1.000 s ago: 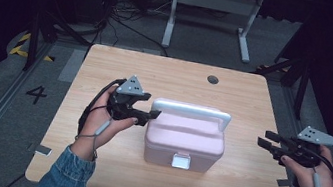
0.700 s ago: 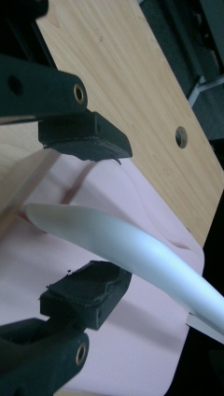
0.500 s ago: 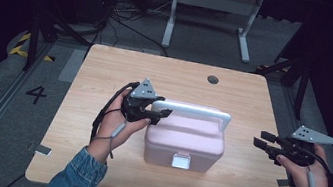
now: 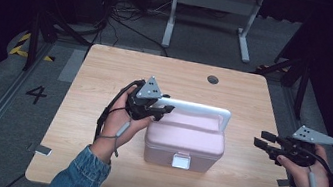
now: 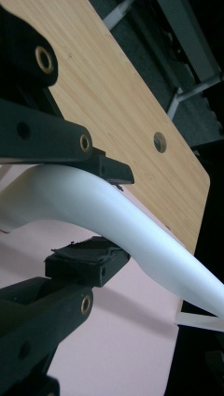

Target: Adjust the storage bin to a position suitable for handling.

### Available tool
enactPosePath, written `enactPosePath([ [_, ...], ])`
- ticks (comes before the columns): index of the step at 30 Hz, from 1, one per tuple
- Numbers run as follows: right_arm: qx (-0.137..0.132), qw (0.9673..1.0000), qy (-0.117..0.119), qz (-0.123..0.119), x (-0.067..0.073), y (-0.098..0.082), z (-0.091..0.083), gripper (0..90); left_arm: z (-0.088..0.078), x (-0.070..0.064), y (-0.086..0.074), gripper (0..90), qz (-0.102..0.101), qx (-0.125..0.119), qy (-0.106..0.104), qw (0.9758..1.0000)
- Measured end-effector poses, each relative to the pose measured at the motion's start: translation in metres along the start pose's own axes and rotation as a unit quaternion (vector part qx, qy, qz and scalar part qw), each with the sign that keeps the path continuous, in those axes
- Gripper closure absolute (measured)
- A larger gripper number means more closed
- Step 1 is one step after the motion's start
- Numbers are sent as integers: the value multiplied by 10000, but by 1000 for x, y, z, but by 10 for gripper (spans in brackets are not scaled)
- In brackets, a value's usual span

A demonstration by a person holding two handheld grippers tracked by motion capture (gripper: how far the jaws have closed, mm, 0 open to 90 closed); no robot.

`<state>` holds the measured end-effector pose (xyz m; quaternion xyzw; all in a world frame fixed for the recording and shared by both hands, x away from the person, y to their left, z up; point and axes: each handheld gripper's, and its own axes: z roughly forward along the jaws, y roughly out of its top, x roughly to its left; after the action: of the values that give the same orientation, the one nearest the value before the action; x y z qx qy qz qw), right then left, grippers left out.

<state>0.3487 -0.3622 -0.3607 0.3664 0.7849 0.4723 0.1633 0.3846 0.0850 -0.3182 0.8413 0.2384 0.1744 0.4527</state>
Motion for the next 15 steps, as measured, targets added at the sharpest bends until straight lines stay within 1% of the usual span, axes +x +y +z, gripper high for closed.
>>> enactPosePath([
  [2, -20, 10000, -12, 1, 0, 1, -2, 554, 0, 0, 2, 645, -45, 34, -16, 10000],
  [3, -20, 10000, -12, 1, 0, 1, -2, 554, 0, 1, 4, 645, -20, 97, -17, 9999],
  [4, -45, 10000, -17, -24, 1, 2, -4, 553, -1, 3, 7, 647, -29, 147, -75, 9999],
  [5, -45, 10000, -17, -24, 1, 2, -4, 553, -1, 3, 7, 648, -29, 147, -75, 9999],
  [6, -58, 10000, -9, -27, 1, 3, -5, 553, -1, 4, 9, 648, -82, 131, -94, 9998],
  [7, -84, 10000, -21, -35, 2, 3, -7, 553, -2, 6, 10, 649, -37, 148, -114, 9998],
  [9, -116, 9999, -27, -49, 3, 4, -8, 553, -2, 7, 13, 649, -106, 131, -114, 9998],
  [11, -142, 9999, -32, -49, 3, 5, -10, 553, -3, 10, 15, 649, -76, 135, -118, 9998],
  [14, -163, 9998, -26, -95, 5, 7, -11, 553, -3, 14, 19, 648, -147, 106, -116, 9998],
  [15, -163, 9998, -26, -95, 5, 7, -11, 553, -3, 15, 20, 648, -172, 137, -135, 9997],
])
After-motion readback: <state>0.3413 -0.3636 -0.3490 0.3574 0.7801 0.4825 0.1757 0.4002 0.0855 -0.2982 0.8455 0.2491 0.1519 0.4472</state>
